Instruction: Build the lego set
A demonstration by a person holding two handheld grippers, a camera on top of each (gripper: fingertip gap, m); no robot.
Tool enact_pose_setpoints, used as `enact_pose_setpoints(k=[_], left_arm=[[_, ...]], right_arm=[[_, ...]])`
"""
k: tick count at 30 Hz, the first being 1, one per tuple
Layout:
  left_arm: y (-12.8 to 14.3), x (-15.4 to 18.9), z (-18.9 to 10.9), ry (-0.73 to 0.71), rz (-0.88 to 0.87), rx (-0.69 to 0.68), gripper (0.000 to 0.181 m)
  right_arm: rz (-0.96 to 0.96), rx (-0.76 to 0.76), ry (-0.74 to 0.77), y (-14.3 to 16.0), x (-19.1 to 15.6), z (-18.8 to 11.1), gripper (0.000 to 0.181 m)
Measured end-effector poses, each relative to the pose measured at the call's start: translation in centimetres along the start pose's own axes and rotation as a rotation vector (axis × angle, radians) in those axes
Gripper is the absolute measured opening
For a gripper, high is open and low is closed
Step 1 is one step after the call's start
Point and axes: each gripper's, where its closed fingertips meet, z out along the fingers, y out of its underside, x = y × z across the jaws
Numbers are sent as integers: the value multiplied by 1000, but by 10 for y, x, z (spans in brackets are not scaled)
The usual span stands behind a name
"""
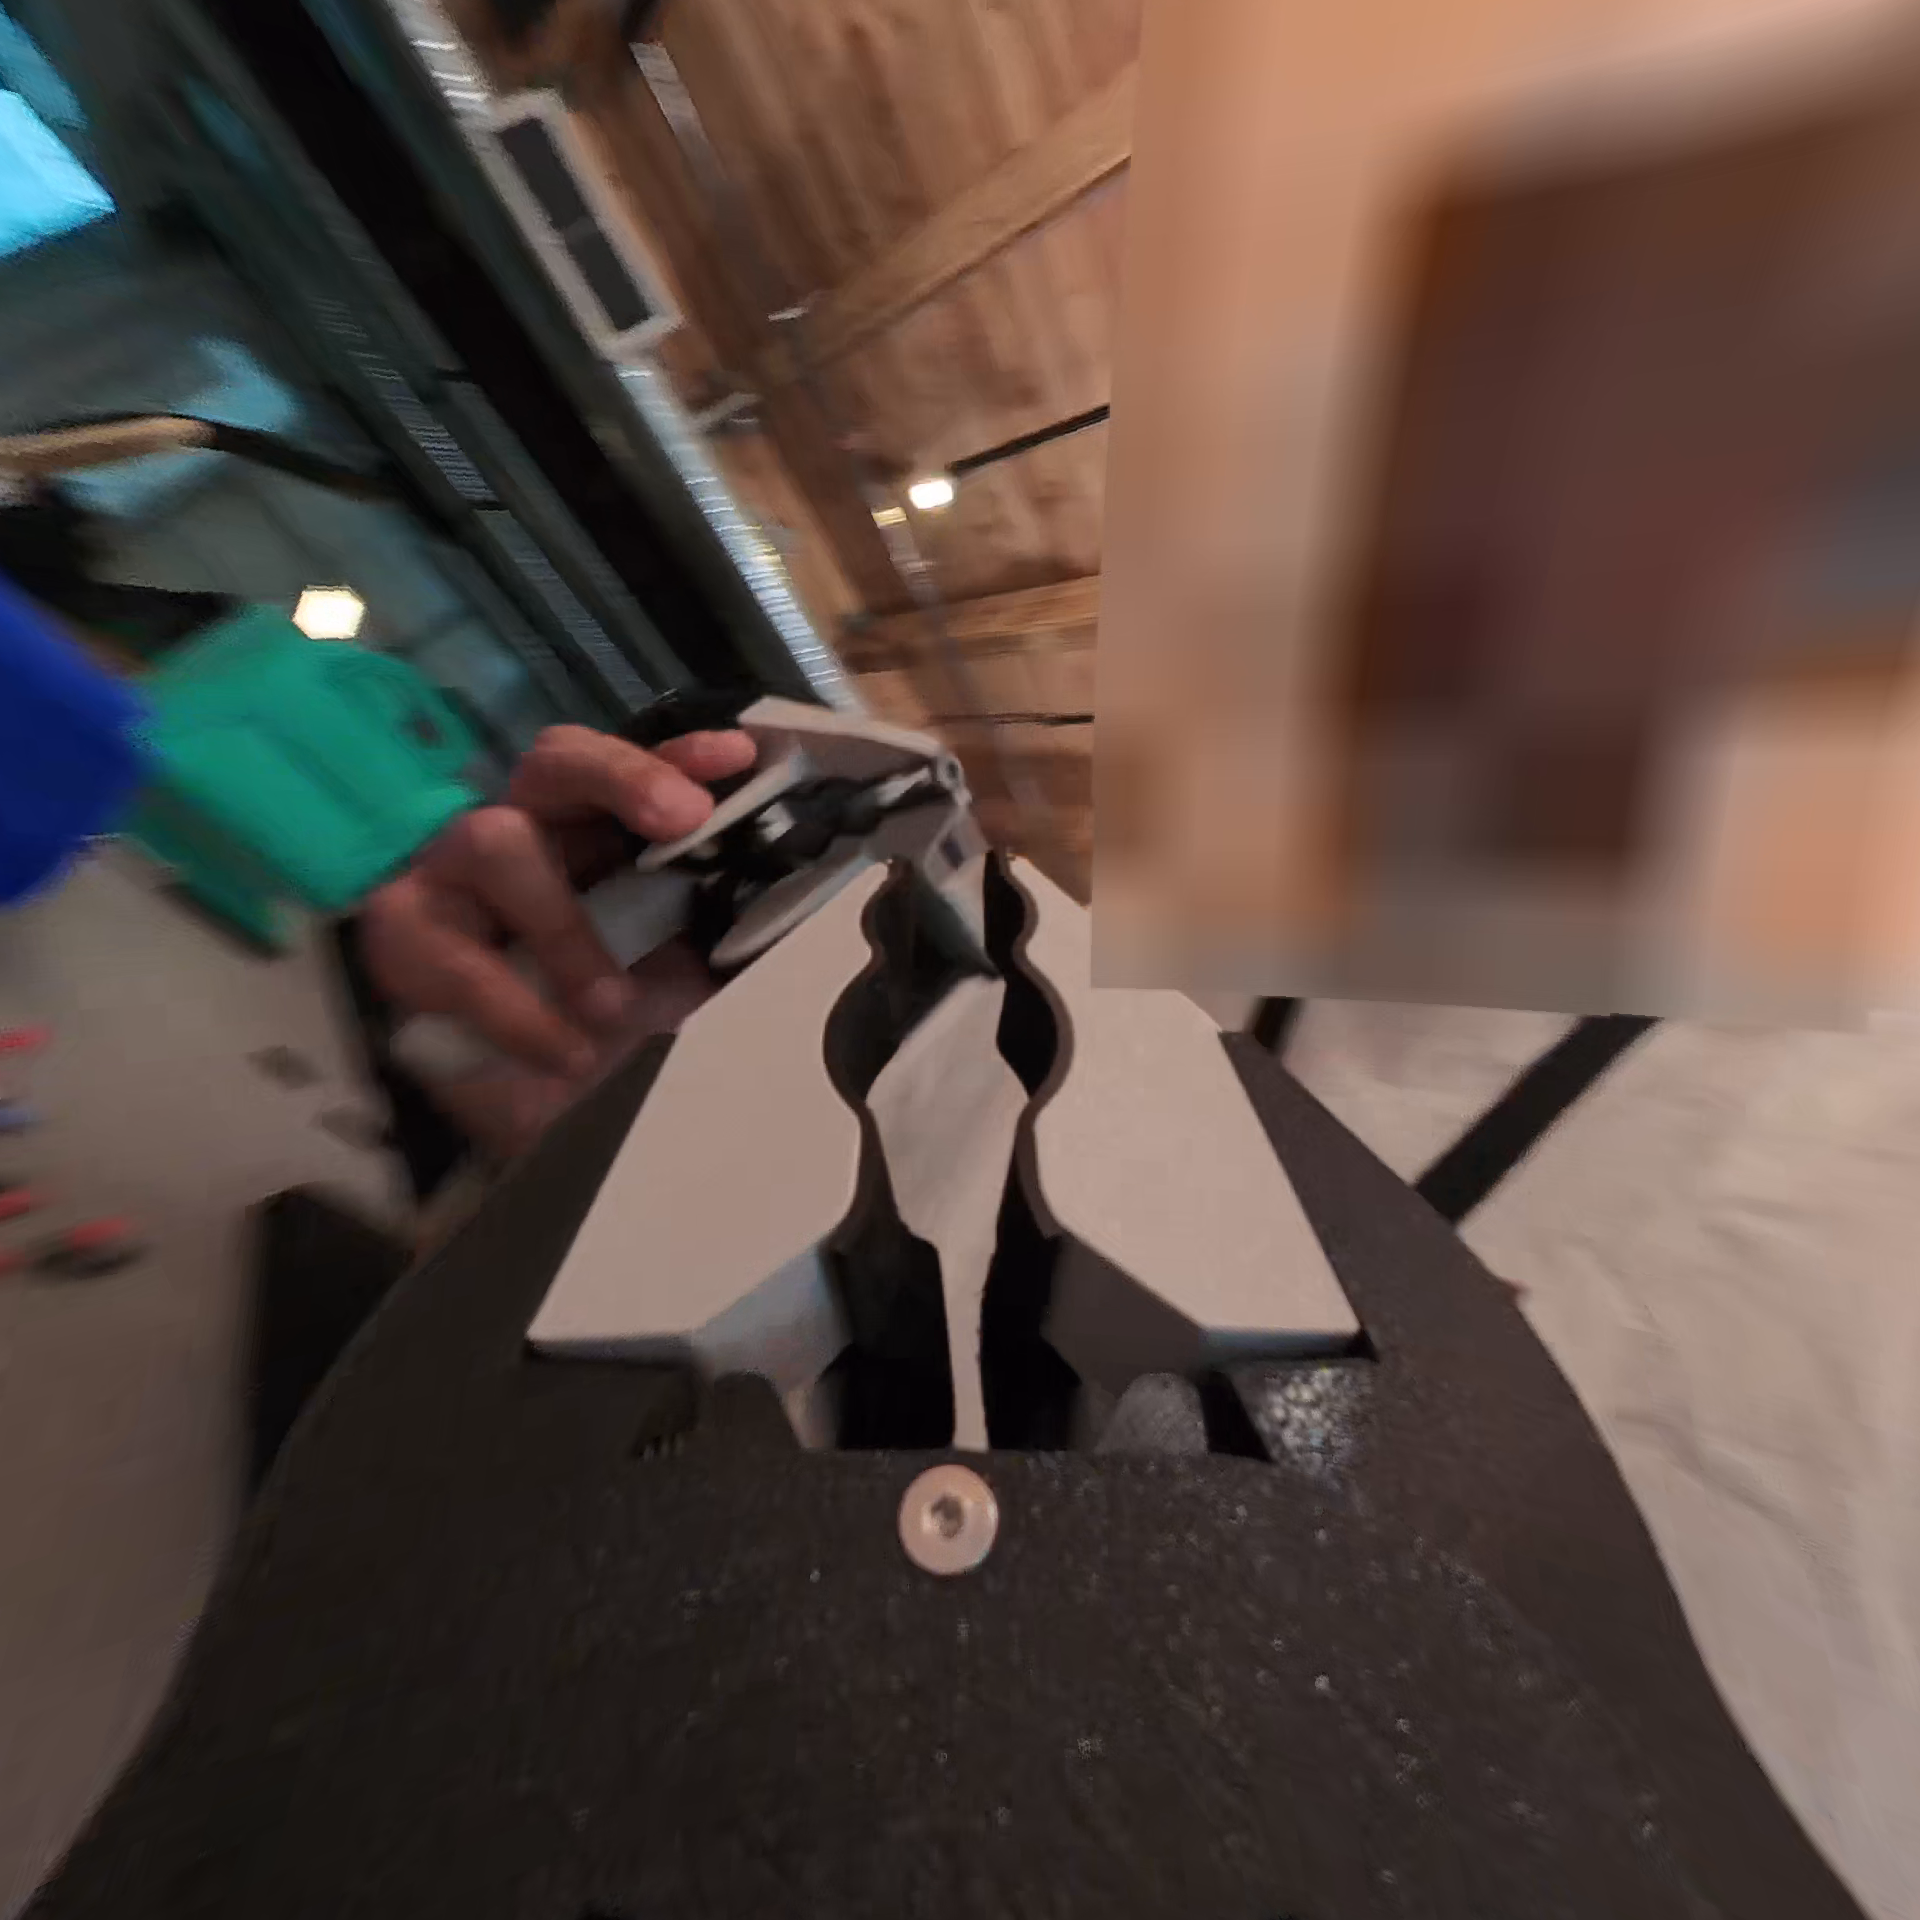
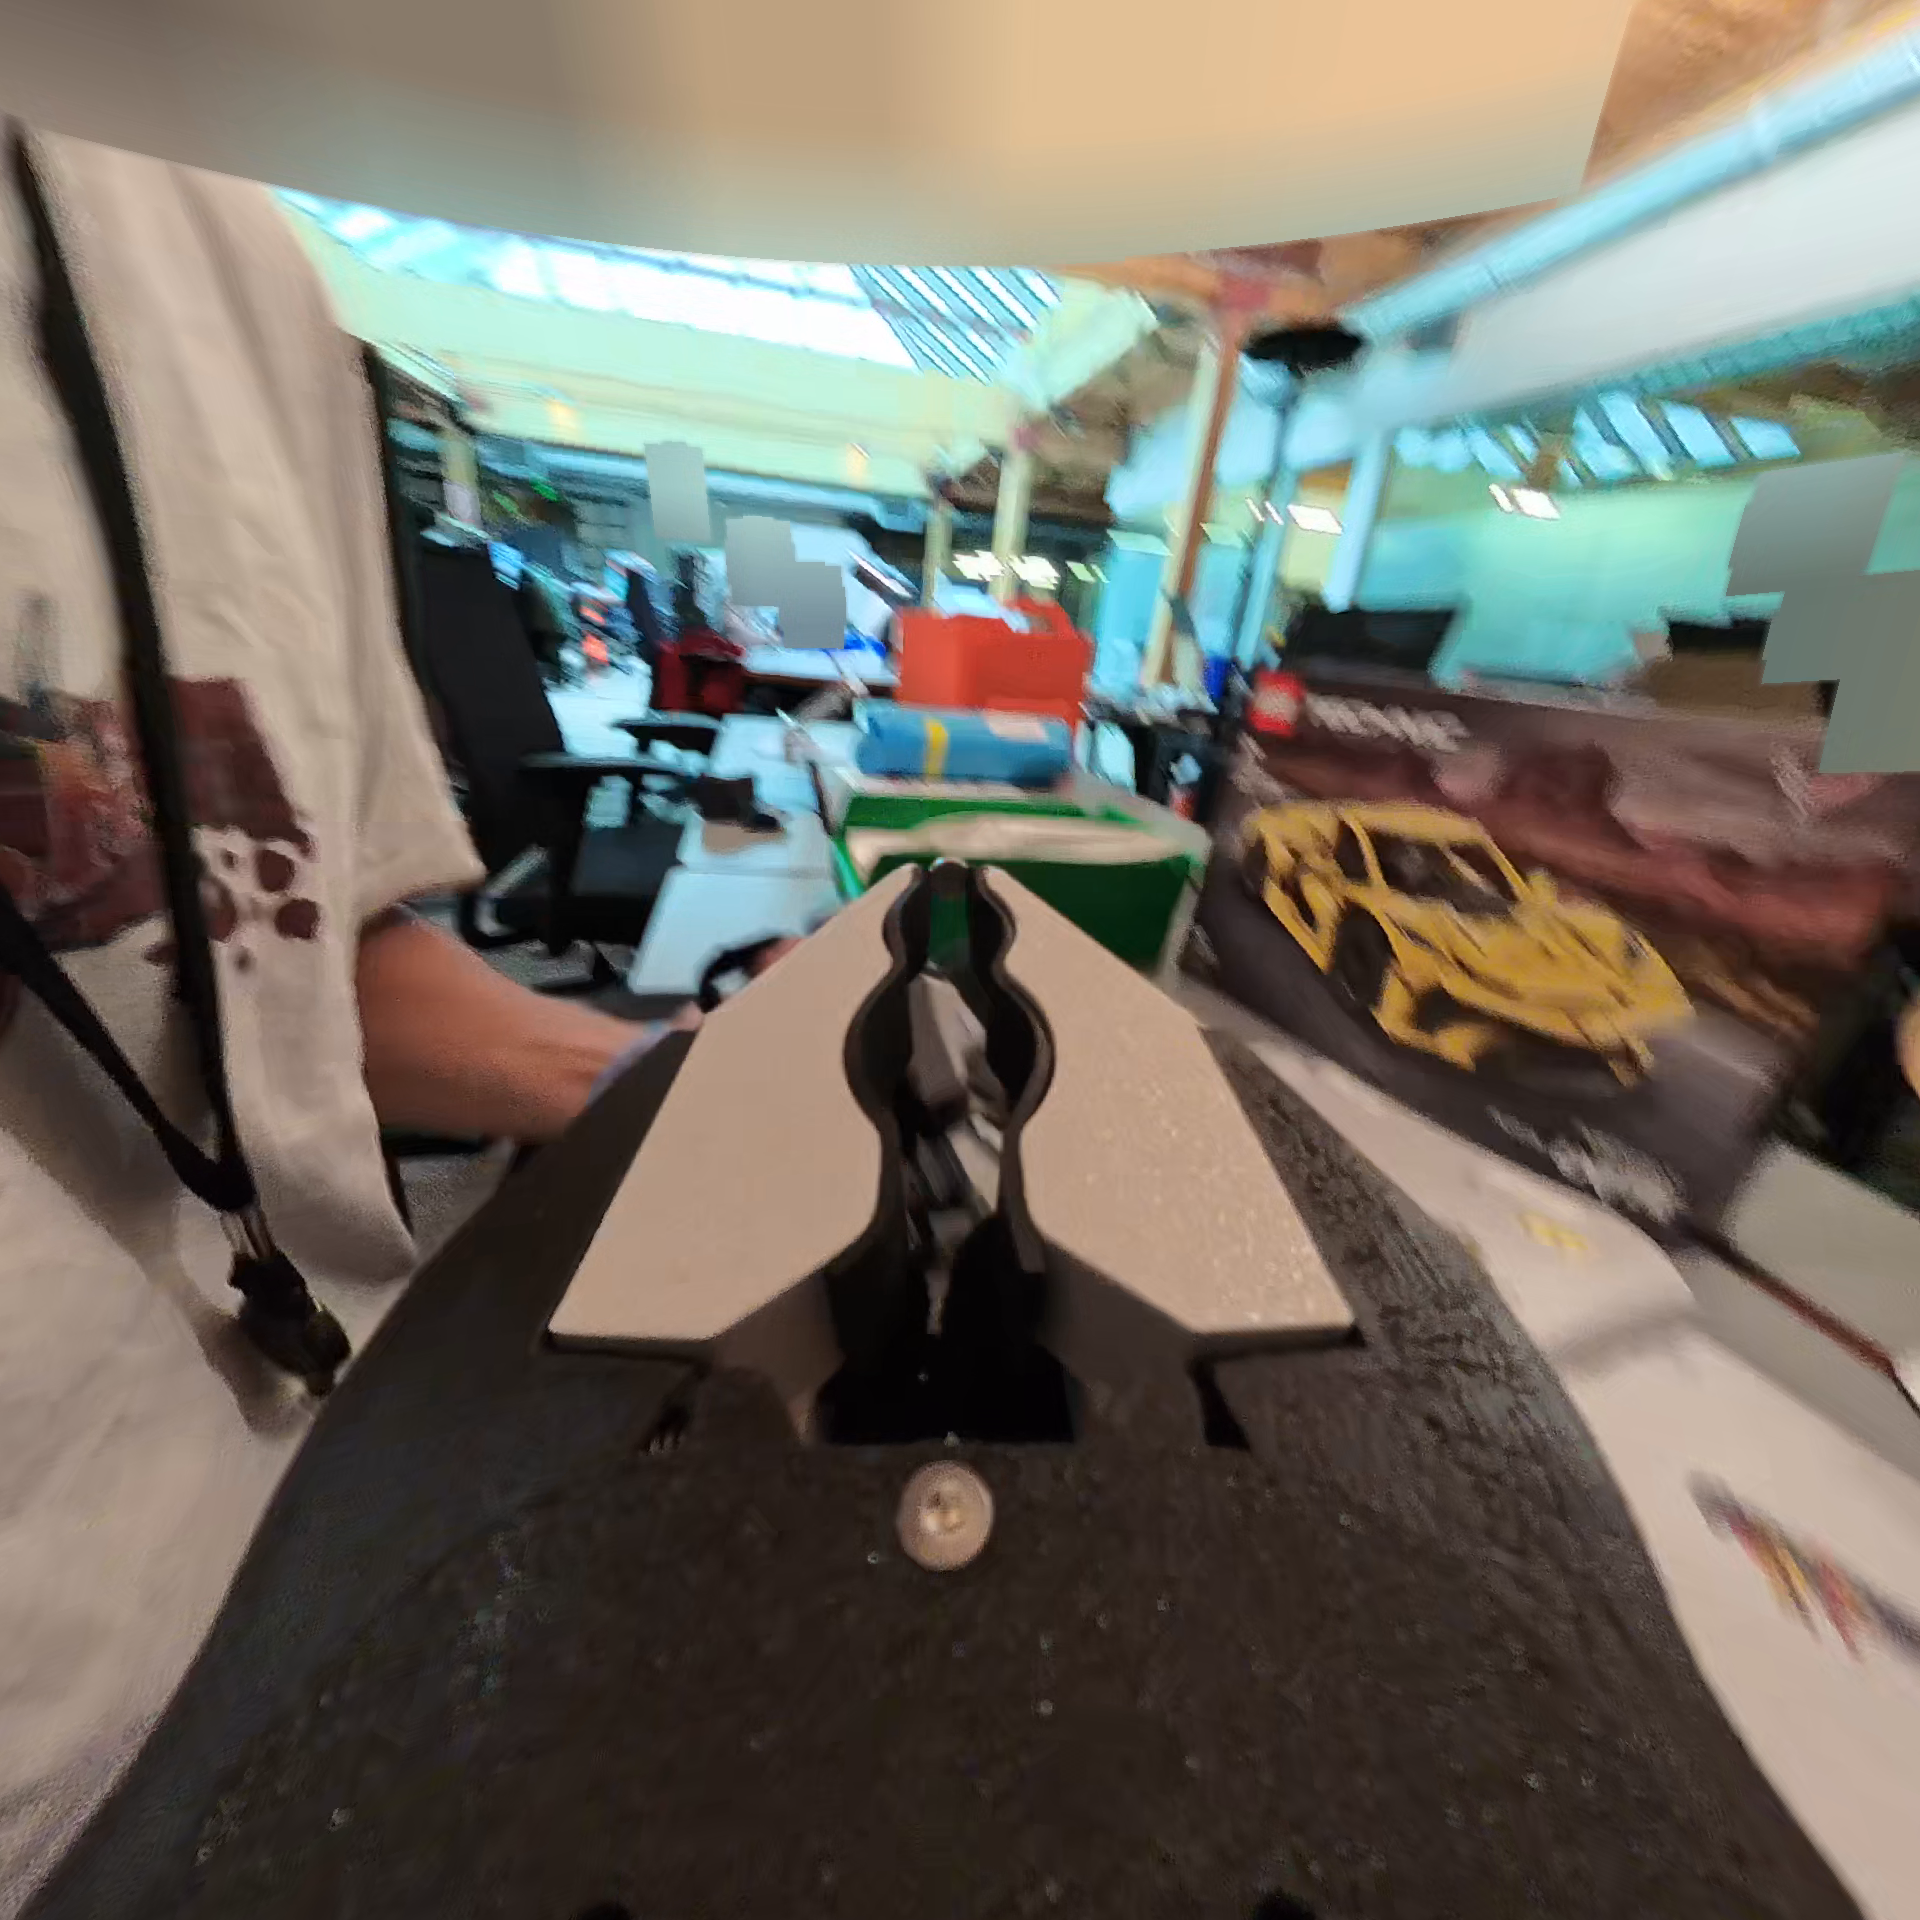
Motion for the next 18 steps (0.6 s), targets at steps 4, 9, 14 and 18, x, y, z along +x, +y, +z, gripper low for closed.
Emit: enact_pose_setpoints(k=[4, 9, 14, 18], left_arm=[[15, -55, -38, -562, 333, -284, 15], [27, -102, -78, -1051, 504, -684, 22], [28, -137, -96, -1245, 648, -1000, 19], [35, -159, -90, -1424, 389, -803, 16]], right_arm=[[130, -348, 270, 84, 51, -56, 6], [141, -455, 449, 133, 66, -69, 6], [20, -487, 491, 131, 68, -69, 7], [-8, -495, 539, 131, 69, -75, 7]])
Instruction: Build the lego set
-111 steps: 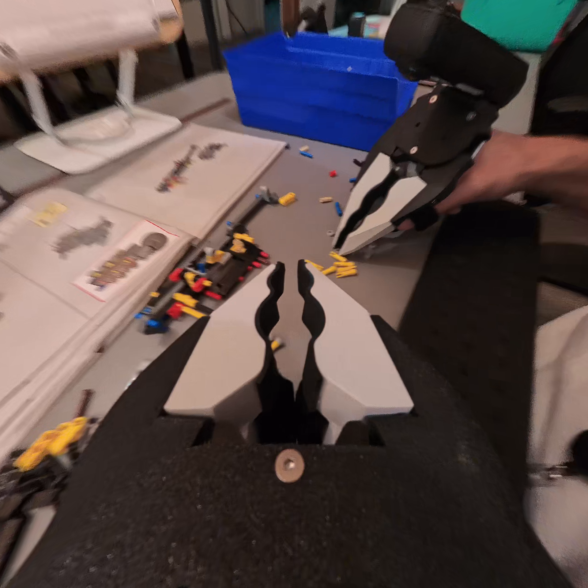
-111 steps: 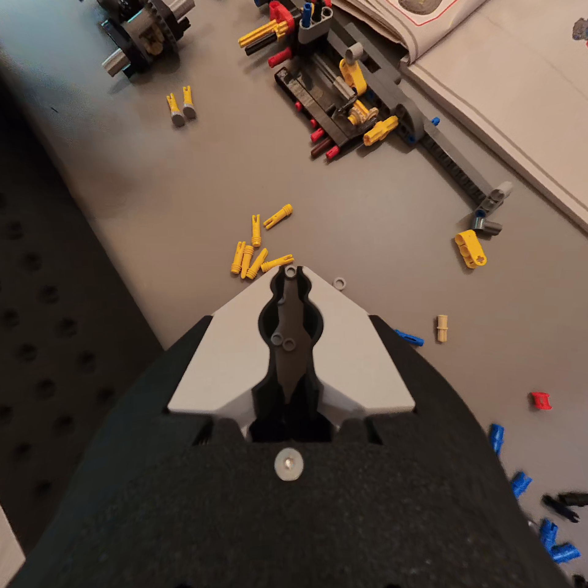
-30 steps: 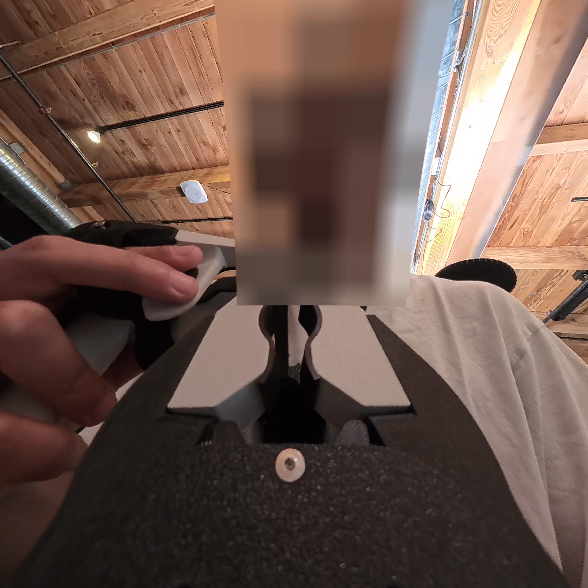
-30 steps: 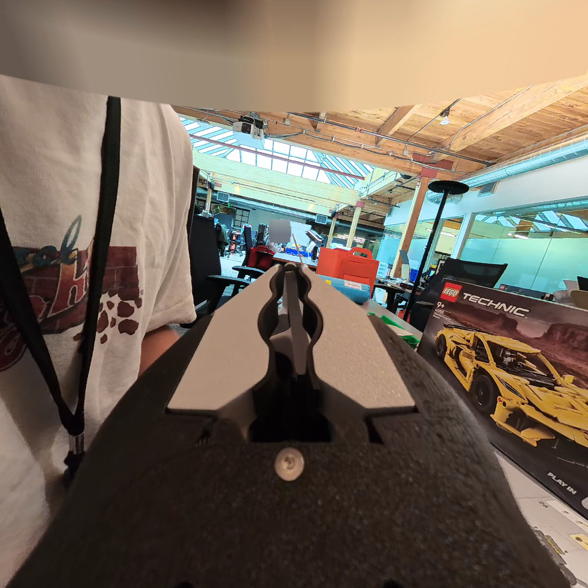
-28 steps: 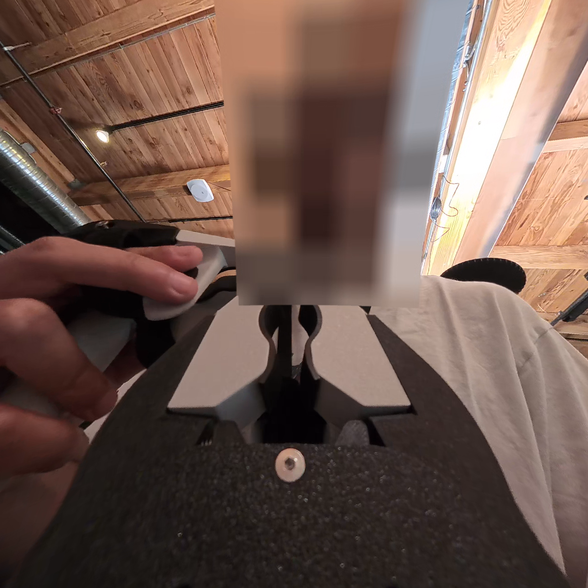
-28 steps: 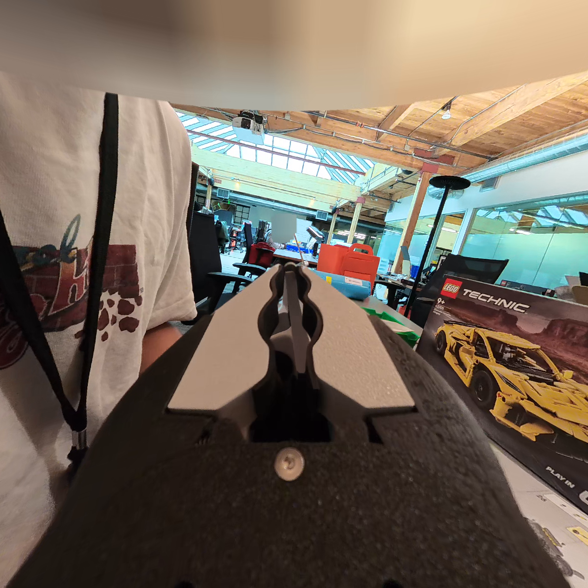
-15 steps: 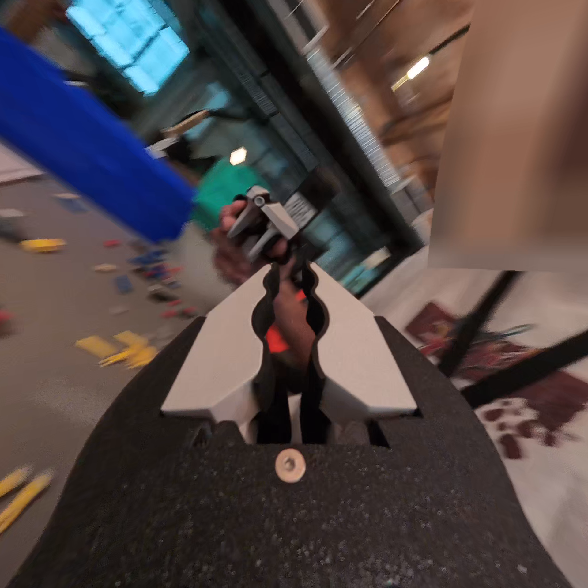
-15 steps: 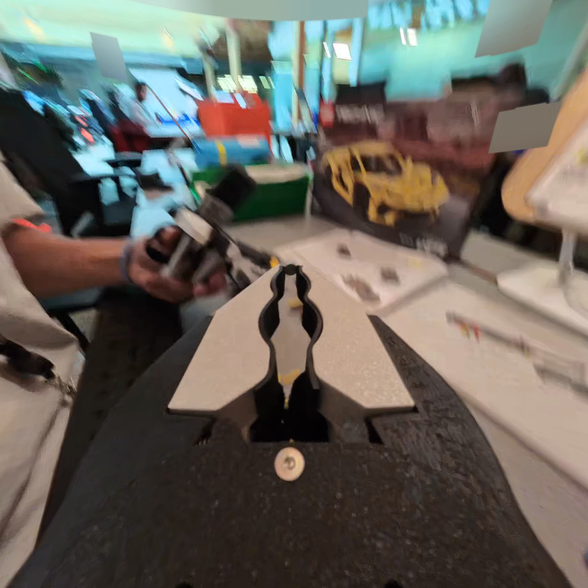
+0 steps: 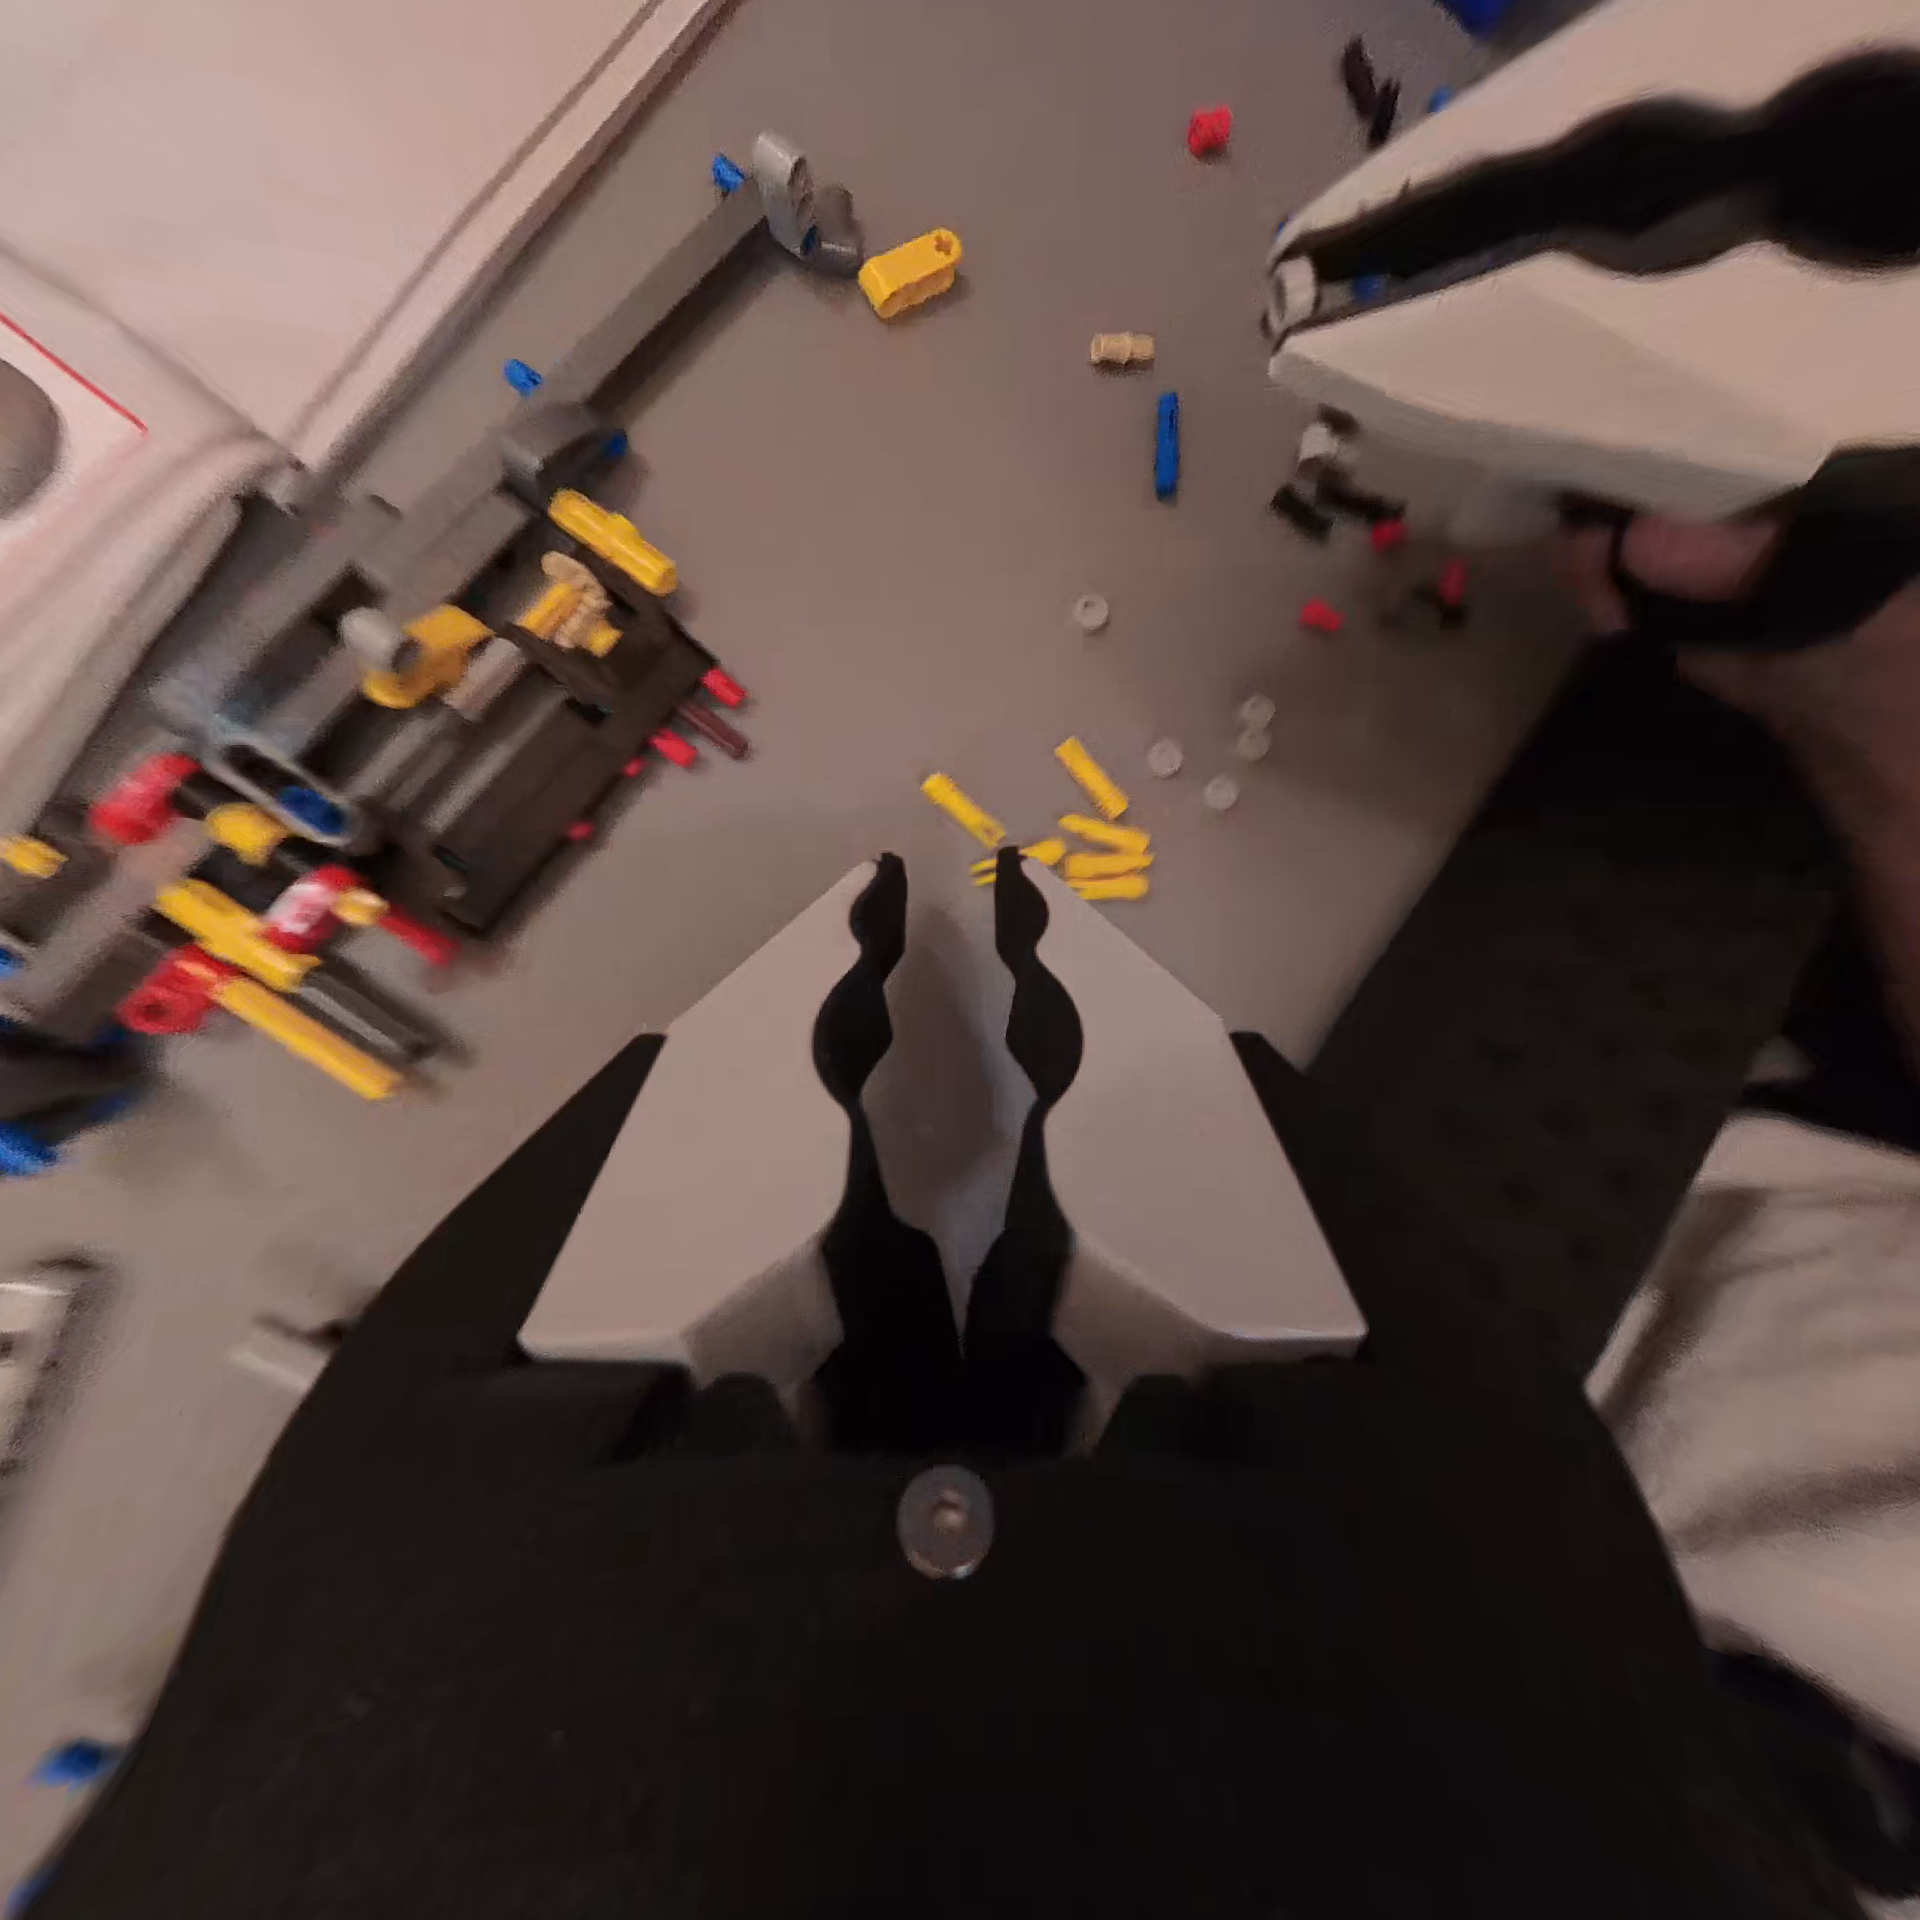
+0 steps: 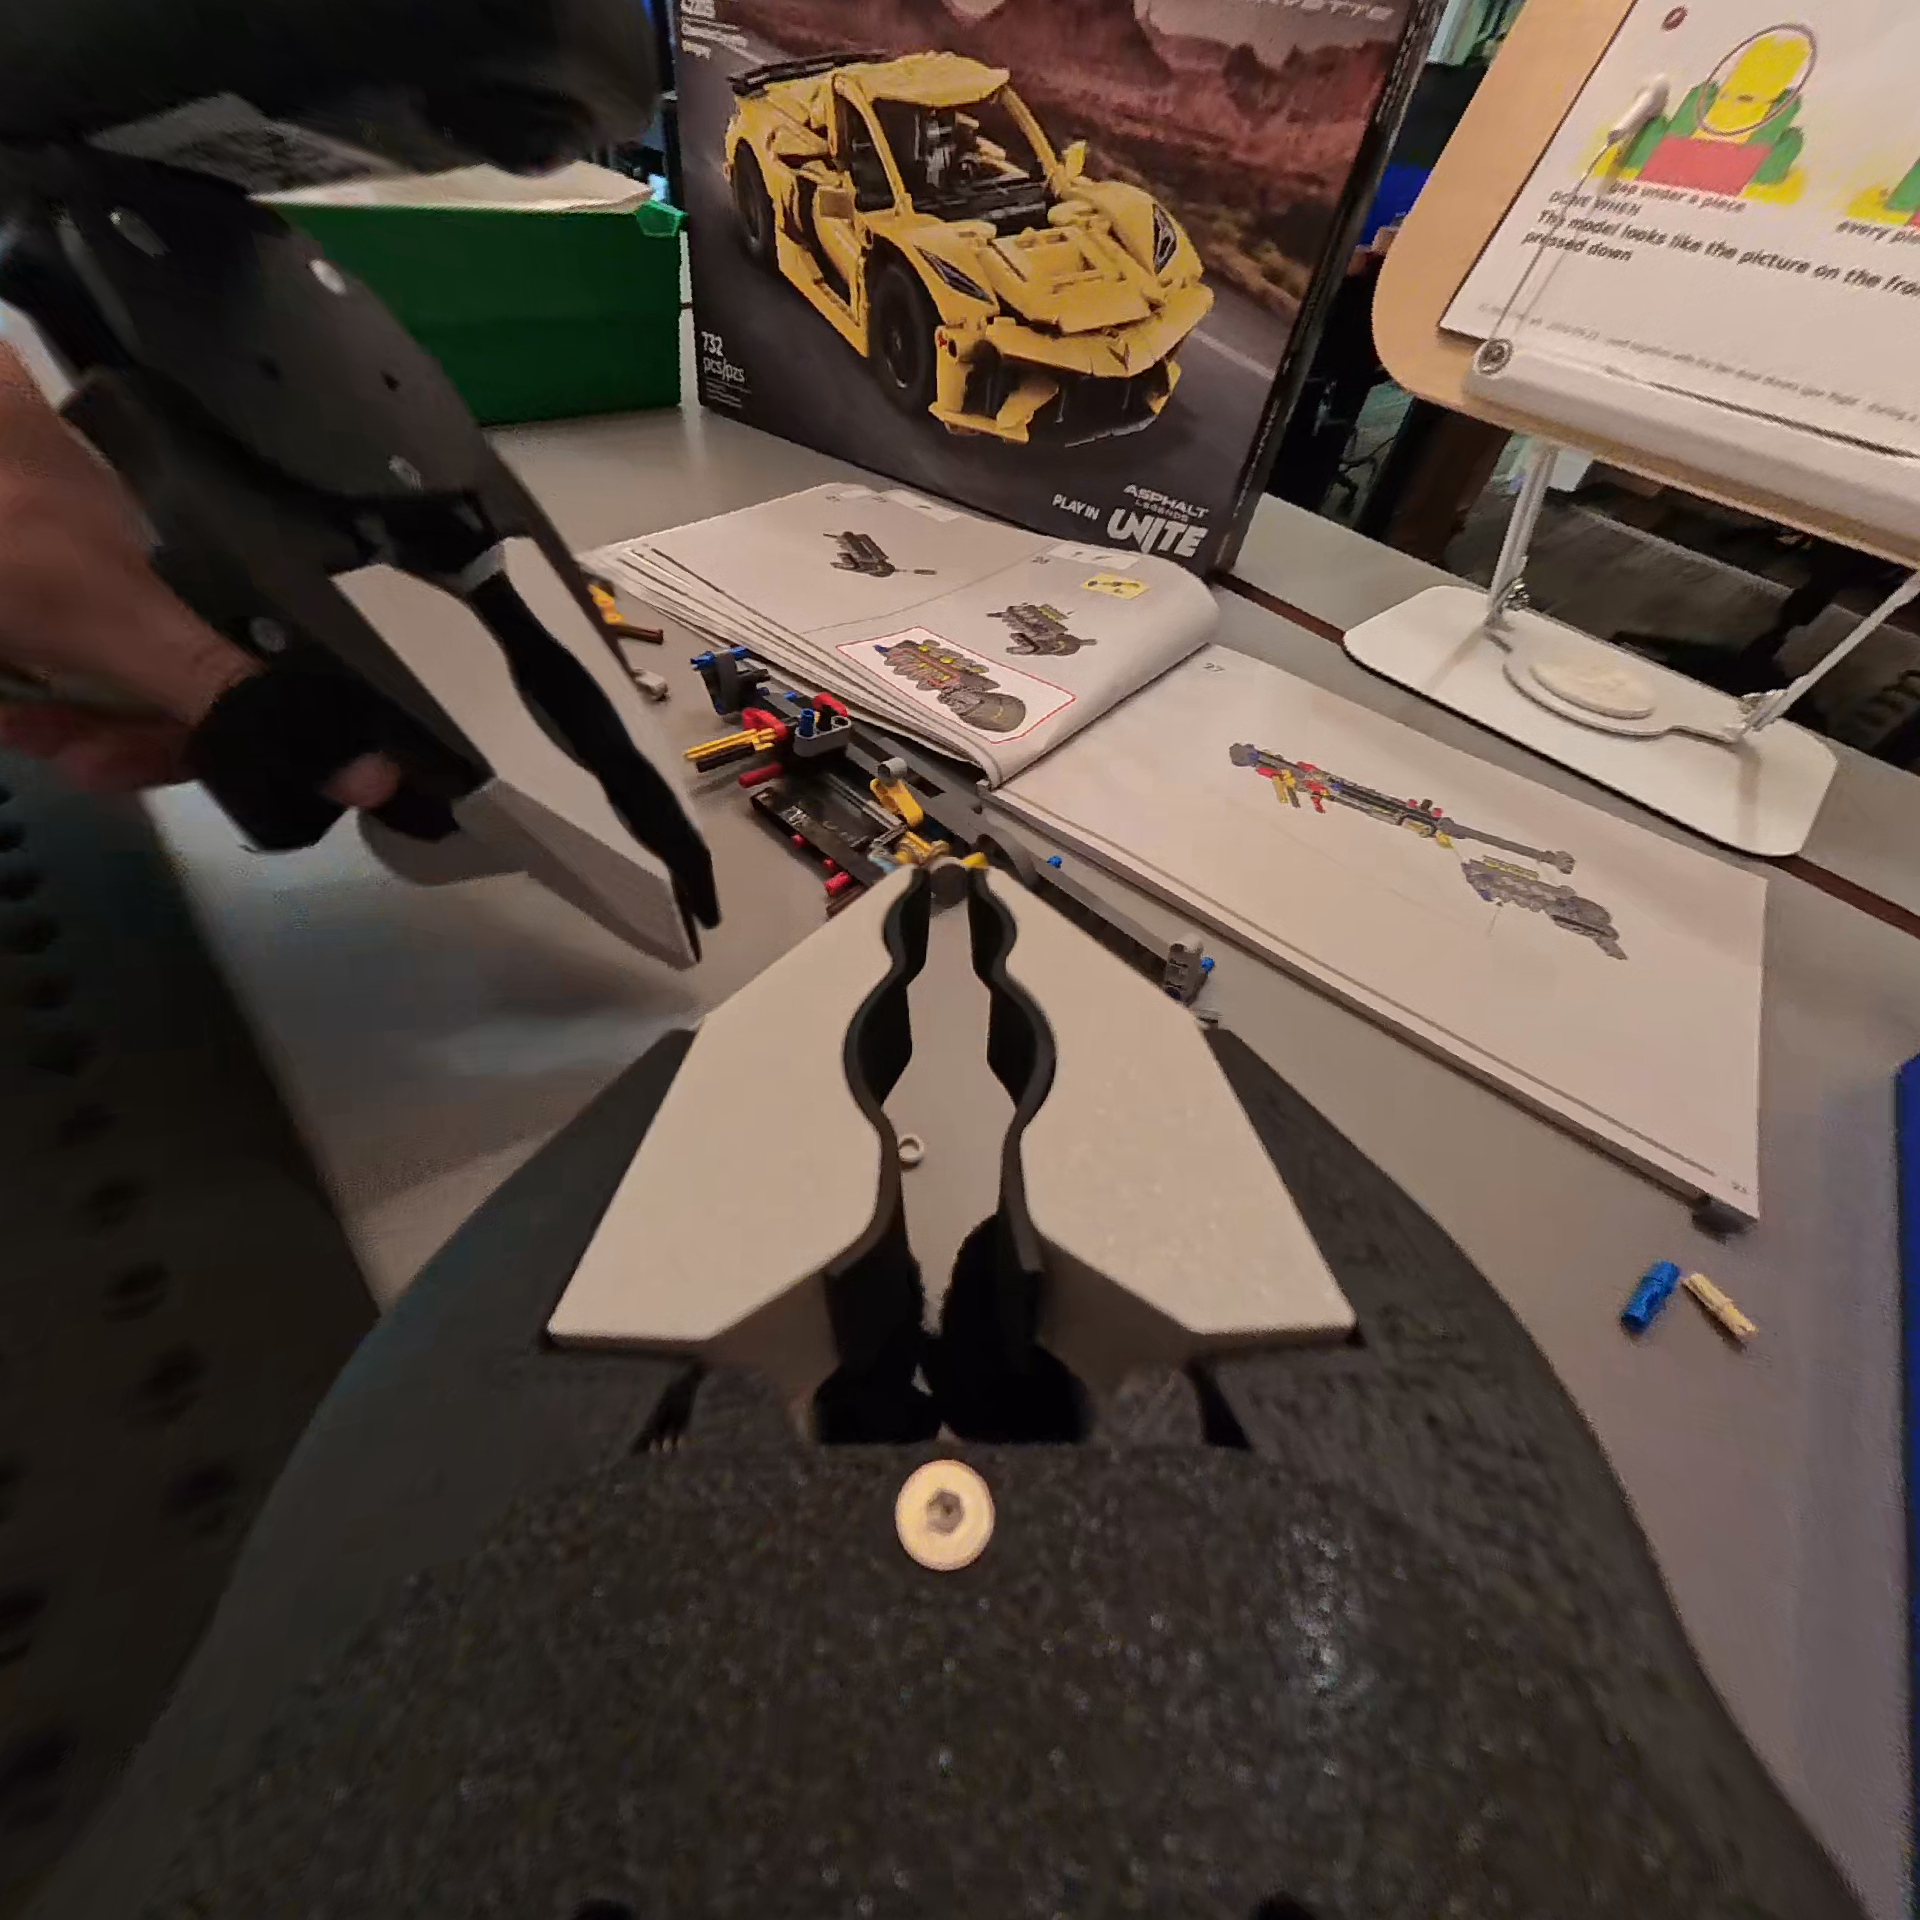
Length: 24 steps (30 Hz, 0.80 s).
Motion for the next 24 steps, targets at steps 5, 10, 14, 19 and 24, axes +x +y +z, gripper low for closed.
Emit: enact_pose_setpoints(k=[5, 10, 14, 19, 24], left_arm=[[-3, 5, 11, -219, -19, 41, 17], [3, 0, 24, -277, -92, -1, 17], [1, -4, 28, -331, -83, -14, 15], [-2, -8, 31, -345, -22, -43, 5], [0, -10, 27, -346, 115, -64, 14]], right_arm=[[23, 58, 33, -6, 9, -10, 7], [119, 119, 2, -12, 14, -18, 7], [152, 148, -17, -15, 14, -22, 7], [177, 163, -32, -16, 15, -24, 6], [212, 176, -45, -17, 17, -24, 7]])
